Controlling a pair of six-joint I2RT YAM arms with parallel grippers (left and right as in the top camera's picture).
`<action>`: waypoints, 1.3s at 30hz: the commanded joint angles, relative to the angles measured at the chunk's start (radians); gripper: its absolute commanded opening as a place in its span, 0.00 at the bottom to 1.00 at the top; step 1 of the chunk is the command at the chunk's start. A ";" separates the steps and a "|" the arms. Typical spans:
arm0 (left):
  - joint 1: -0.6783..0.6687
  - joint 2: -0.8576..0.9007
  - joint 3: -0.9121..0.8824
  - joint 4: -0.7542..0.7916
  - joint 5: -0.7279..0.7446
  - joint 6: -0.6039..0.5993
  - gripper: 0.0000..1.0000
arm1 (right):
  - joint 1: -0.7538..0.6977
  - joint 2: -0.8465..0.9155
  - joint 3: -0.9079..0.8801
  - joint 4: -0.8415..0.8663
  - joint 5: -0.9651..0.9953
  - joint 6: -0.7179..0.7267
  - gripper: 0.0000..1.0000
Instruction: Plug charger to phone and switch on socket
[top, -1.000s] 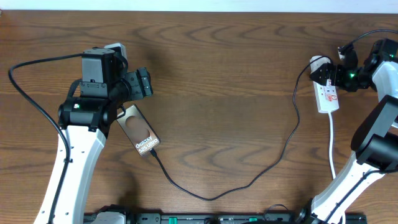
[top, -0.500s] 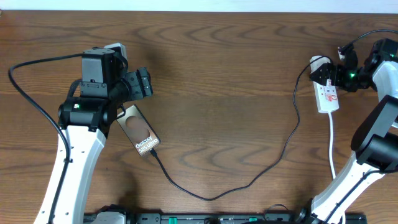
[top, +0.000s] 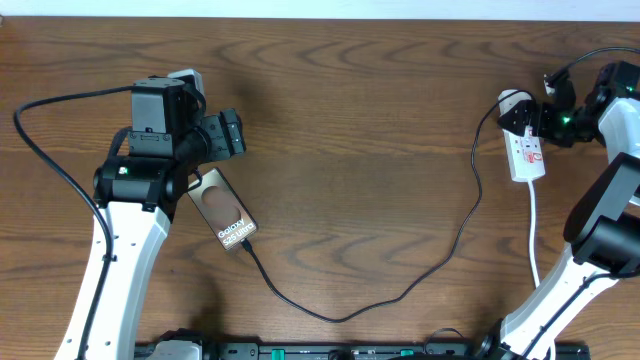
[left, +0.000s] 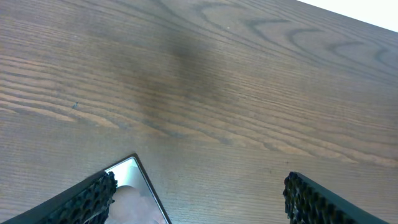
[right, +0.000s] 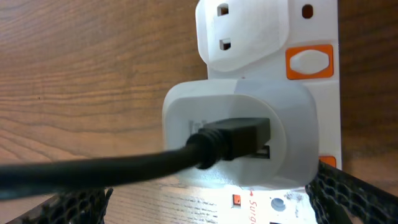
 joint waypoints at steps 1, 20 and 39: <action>-0.001 -0.002 0.017 -0.003 -0.017 0.016 0.88 | 0.042 0.021 -0.013 -0.010 -0.052 0.022 0.99; -0.001 -0.002 0.017 -0.003 -0.017 0.016 0.88 | 0.044 0.021 -0.076 0.014 -0.060 0.045 0.99; -0.001 -0.002 0.017 -0.003 -0.017 0.016 0.88 | -0.003 0.021 -0.081 -0.001 0.053 0.156 0.99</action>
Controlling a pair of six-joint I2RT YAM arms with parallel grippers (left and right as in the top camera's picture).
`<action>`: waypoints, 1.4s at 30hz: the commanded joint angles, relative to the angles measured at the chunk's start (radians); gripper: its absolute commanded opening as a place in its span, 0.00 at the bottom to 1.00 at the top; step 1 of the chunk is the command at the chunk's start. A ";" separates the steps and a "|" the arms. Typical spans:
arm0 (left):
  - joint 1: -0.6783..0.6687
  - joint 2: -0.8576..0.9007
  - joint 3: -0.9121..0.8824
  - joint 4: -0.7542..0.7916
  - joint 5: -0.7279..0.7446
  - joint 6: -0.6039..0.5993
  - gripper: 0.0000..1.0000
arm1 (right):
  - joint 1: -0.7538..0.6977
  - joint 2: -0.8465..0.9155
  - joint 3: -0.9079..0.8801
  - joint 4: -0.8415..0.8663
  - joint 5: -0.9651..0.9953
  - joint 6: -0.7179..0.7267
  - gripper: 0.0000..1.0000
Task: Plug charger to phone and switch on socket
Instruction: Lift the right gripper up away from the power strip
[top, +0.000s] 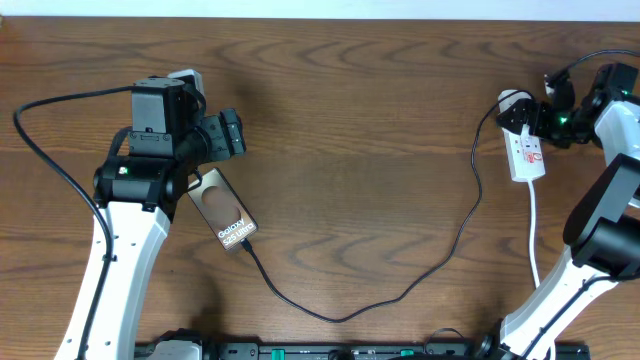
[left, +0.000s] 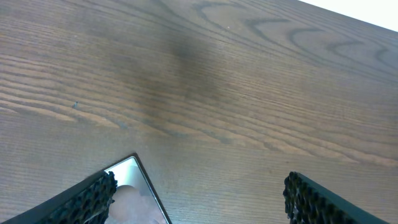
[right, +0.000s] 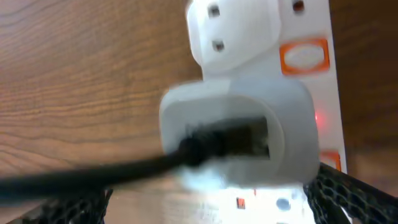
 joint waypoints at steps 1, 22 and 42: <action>-0.002 -0.002 0.017 -0.002 -0.017 0.016 0.88 | -0.016 0.041 -0.023 -0.056 0.045 0.066 0.99; -0.002 -0.002 0.017 -0.003 -0.017 0.016 0.88 | -0.070 -0.378 0.029 -0.227 0.198 0.101 0.99; -0.002 -0.003 0.017 -0.003 -0.017 0.016 0.88 | -0.056 -0.602 0.028 -0.297 0.199 0.122 0.99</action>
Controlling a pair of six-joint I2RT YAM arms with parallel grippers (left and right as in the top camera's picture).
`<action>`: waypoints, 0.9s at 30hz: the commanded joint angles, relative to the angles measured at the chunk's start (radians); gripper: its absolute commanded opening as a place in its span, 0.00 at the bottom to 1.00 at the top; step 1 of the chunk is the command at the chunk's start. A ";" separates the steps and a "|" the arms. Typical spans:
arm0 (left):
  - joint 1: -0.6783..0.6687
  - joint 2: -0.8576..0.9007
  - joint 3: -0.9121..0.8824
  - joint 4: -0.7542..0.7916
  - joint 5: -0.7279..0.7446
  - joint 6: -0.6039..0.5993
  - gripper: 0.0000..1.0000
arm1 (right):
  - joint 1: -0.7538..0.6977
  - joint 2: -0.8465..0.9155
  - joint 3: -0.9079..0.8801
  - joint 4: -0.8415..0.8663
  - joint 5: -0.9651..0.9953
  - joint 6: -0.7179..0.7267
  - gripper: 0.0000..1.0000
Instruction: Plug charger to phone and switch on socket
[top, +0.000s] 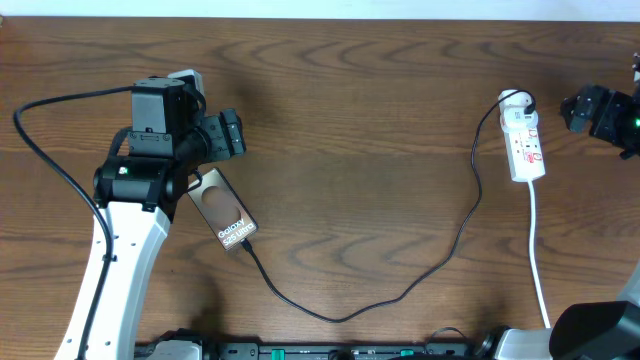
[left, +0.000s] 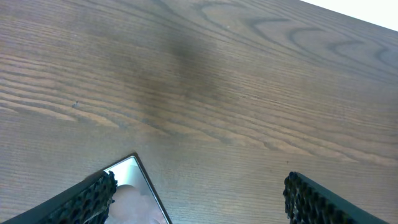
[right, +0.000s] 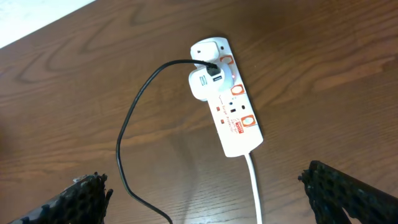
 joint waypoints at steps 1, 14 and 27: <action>-0.002 -0.002 0.017 -0.001 -0.017 0.016 0.88 | 0.006 -0.008 0.006 -0.003 0.003 0.011 0.99; -0.002 -0.002 0.017 -0.001 -0.017 0.016 0.88 | 0.006 -0.008 0.006 -0.004 0.003 0.011 0.99; -0.005 -0.098 0.002 -0.049 -0.060 0.017 0.88 | 0.006 -0.008 0.006 -0.003 0.003 0.011 0.99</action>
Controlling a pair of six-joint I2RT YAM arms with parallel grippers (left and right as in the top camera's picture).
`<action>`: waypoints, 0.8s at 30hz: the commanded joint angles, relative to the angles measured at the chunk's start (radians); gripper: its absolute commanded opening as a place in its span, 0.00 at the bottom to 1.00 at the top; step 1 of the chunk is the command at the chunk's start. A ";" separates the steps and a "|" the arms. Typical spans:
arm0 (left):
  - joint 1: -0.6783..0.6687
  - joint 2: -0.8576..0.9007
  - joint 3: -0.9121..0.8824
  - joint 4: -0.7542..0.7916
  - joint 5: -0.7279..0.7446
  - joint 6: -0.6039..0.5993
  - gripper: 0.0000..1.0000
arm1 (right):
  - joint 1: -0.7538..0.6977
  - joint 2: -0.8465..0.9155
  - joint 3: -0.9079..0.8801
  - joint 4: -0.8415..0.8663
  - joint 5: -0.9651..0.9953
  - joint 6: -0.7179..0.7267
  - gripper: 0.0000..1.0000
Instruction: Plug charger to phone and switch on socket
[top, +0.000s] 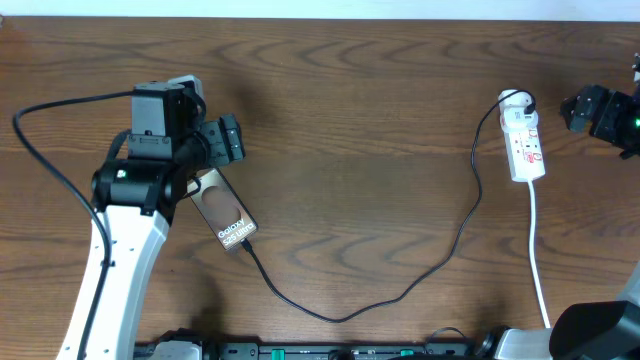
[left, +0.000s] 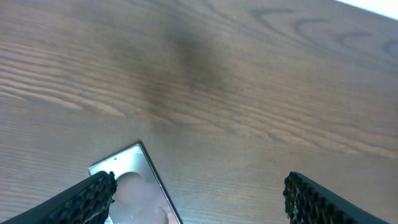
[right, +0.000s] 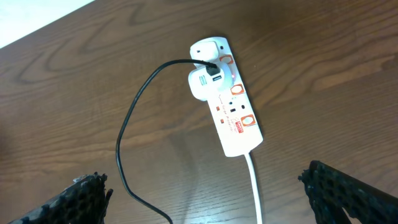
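The phone (top: 224, 212) lies face up on the wooden table, and its top corner shows in the left wrist view as phone (left: 134, 183). A black charger cable (top: 400, 292) is plugged into its lower end and runs to the white adapter (right: 205, 84) in the white power strip (right: 233, 118). My left gripper (left: 199, 193) hangs open just above the phone's upper end, with nothing between its fingers. My right gripper (right: 205, 193) is open, raised high and to the right of the power strip (top: 525, 140).
The power strip's white lead (top: 540, 270) runs to the front edge. The left arm's black cable (top: 45, 150) loops at the far left. The table's back edge (top: 320, 16) is light.
My left gripper has shifted slightly, so a little more of the phone's top corner shows in its view. The right gripper, the strip and the cable are unchanged.
My right gripper was first close over the adapter on the power strip. Then, in a blurred view, a small red light showed beside the adapter. After that the right gripper stood high and right of the strip, where it remains. The phone stayed plugged in throughout.
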 joint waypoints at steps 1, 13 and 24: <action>-0.004 -0.088 -0.006 0.000 -0.052 0.017 0.89 | 0.006 -0.008 0.006 -0.003 0.002 0.009 0.99; -0.004 -0.545 -0.385 0.270 -0.093 0.017 0.88 | 0.006 -0.008 0.006 -0.003 0.002 0.009 0.99; 0.003 -0.962 -0.938 1.018 -0.093 0.101 0.89 | 0.006 -0.008 0.006 -0.003 0.002 0.009 0.99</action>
